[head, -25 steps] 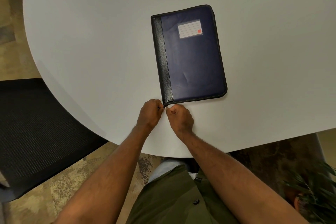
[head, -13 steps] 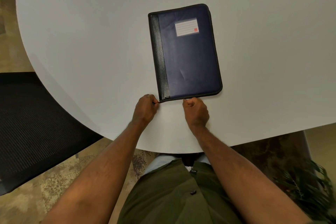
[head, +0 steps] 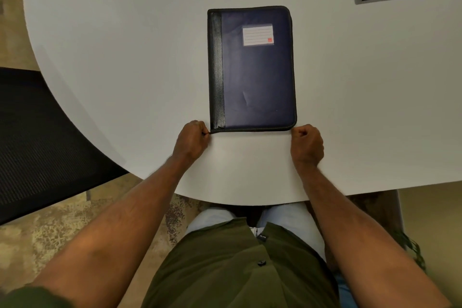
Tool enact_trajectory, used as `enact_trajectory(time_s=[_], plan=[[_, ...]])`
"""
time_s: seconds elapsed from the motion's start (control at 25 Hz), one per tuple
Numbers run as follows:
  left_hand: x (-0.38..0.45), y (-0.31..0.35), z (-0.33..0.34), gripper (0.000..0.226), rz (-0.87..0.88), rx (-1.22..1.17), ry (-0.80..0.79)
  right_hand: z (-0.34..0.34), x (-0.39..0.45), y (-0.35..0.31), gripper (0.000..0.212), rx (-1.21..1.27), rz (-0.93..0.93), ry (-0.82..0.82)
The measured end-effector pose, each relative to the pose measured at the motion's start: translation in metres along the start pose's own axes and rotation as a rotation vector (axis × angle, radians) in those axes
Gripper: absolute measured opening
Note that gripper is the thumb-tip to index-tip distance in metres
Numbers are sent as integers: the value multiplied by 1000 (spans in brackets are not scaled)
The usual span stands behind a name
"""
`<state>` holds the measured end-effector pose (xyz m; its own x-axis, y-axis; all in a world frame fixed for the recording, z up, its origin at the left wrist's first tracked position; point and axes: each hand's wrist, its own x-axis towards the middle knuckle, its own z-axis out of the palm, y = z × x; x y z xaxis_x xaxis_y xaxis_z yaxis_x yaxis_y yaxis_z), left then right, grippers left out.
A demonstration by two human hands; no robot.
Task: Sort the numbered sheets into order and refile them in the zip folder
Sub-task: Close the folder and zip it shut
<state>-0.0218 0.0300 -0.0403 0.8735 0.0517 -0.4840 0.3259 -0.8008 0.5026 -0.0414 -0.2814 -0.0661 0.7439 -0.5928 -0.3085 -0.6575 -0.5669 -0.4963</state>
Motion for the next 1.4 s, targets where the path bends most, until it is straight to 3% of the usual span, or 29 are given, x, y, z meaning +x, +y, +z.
enact_trajectory(time_s=[0.24, 0.44, 0.56, 0.68, 0.92, 1.4], plan=[[-1, 8, 8, 6, -14, 71, 53, -12, 26, 7, 11, -44, -221, -105], [16, 54, 20, 48, -129, 18, 225, -17, 38, 15, 3, 15, -320, -223], [59, 93, 34, 60, -200, -180, 323, -18, 43, 16, 6, 42, -359, -244], [97, 125, 60, 68, -404, -183, 420, -18, 49, 20, 9, -7, -364, -224], [107, 106, 92, 65, -358, 96, 561, -14, 62, 17, 13, -142, -450, -164], [107, 101, 98, 65, -383, 108, 567, -7, 92, 11, 12, -104, -567, -140]])
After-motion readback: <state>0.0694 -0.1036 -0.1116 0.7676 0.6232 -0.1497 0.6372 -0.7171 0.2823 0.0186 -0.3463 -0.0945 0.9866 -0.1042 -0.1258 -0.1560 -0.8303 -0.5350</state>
